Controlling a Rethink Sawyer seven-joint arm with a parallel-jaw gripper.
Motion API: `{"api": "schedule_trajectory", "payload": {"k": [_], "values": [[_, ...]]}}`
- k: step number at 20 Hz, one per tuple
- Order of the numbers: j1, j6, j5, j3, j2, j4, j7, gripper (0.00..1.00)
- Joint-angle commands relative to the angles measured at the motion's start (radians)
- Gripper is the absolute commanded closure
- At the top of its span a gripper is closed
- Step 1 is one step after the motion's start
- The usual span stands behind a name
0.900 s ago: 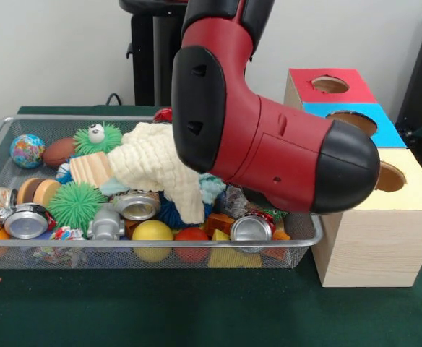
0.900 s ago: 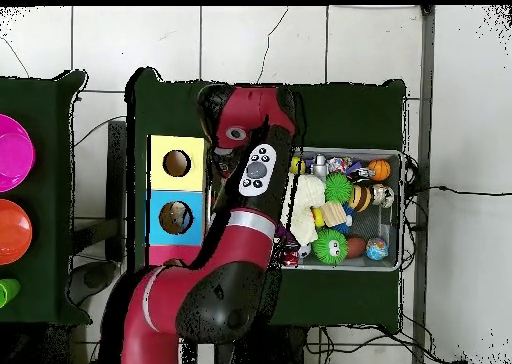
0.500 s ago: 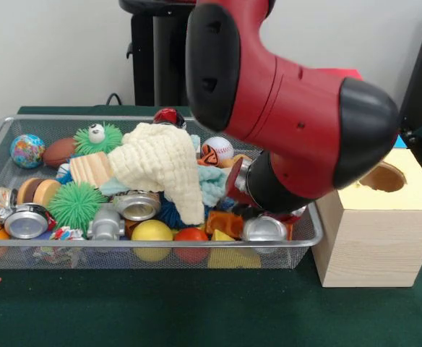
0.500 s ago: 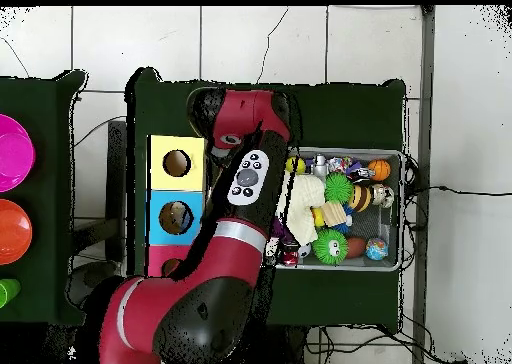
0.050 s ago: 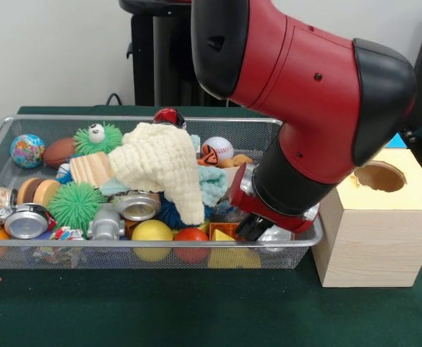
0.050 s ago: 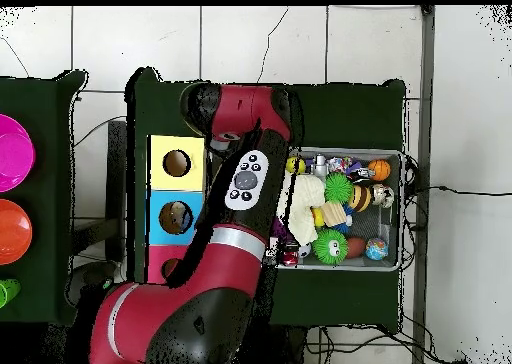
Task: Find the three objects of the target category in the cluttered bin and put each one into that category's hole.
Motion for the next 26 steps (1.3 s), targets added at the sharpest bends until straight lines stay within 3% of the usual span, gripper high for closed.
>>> {"api": "schedule_trajectory", "payload": {"k": [1, 14, 21, 22, 26], "values": [[-0.016, 0.034, -0.048, 0.113, -0.027, 0.130, 0.011, 1.00], [-0.009, 0.265, -0.107, 0.077, -0.018, 0.079, -0.042, 1.00], [-0.020, 0.267, -0.117, 0.115, -0.033, 0.111, -0.052, 1.00], [-0.022, 0.261, -0.119, 0.119, -0.034, 0.113, -0.052, 0.00], [-0.022, 0.206, -0.110, 0.144, -0.054, 0.162, -0.052, 0.00]]}}
